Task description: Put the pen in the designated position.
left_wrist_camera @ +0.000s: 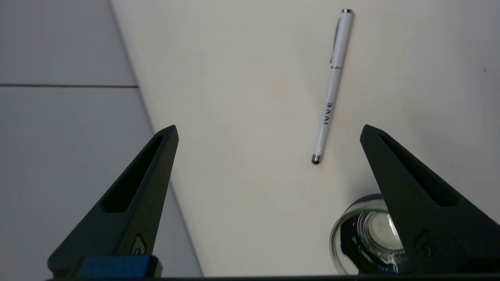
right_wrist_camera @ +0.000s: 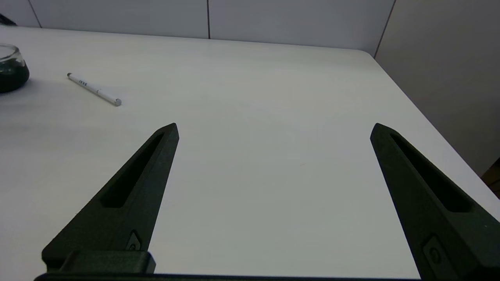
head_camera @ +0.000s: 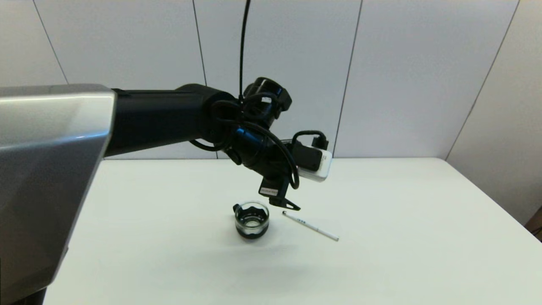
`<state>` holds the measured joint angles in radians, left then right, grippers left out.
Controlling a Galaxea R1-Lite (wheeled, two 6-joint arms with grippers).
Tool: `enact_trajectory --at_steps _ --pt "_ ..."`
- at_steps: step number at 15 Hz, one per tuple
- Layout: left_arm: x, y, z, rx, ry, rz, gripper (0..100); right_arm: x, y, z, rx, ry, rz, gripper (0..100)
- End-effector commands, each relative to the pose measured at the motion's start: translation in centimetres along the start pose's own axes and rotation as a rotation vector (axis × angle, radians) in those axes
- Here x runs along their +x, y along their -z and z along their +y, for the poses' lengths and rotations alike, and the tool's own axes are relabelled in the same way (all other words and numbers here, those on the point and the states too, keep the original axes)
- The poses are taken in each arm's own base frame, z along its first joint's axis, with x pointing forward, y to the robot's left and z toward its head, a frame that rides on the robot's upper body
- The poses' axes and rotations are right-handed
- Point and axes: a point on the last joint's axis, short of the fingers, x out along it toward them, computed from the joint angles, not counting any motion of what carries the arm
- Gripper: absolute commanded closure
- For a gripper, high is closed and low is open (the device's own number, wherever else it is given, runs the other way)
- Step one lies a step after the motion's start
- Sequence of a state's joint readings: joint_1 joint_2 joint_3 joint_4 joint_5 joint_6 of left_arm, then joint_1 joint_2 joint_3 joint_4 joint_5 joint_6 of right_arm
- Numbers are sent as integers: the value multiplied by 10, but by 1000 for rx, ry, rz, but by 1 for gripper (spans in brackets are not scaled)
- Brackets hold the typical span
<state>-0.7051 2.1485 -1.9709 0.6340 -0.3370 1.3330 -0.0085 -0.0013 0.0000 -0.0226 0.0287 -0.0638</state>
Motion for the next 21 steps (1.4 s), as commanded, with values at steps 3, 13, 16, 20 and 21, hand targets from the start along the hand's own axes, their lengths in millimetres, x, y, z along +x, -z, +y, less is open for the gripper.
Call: enact_trajectory --at_steps 3,13,16,20,21 --pt "-84 -29 7 9 -171 3 0 1 3 0 0 -1 13 0" --pt "-216 -15 -29 -136 -400 93 0 1 4 0 0 -4 14 0" --pt "-253 -9 -54 -250 -474 128 0 1 4 0 0 -1 15 0" --pt "-291 -5 -89 -431 -587 182 0 1 4 0 0 -2 15 0" --pt "-297 -4 -96 -482 -611 189 0 1 3 0 0 -1 13 0"
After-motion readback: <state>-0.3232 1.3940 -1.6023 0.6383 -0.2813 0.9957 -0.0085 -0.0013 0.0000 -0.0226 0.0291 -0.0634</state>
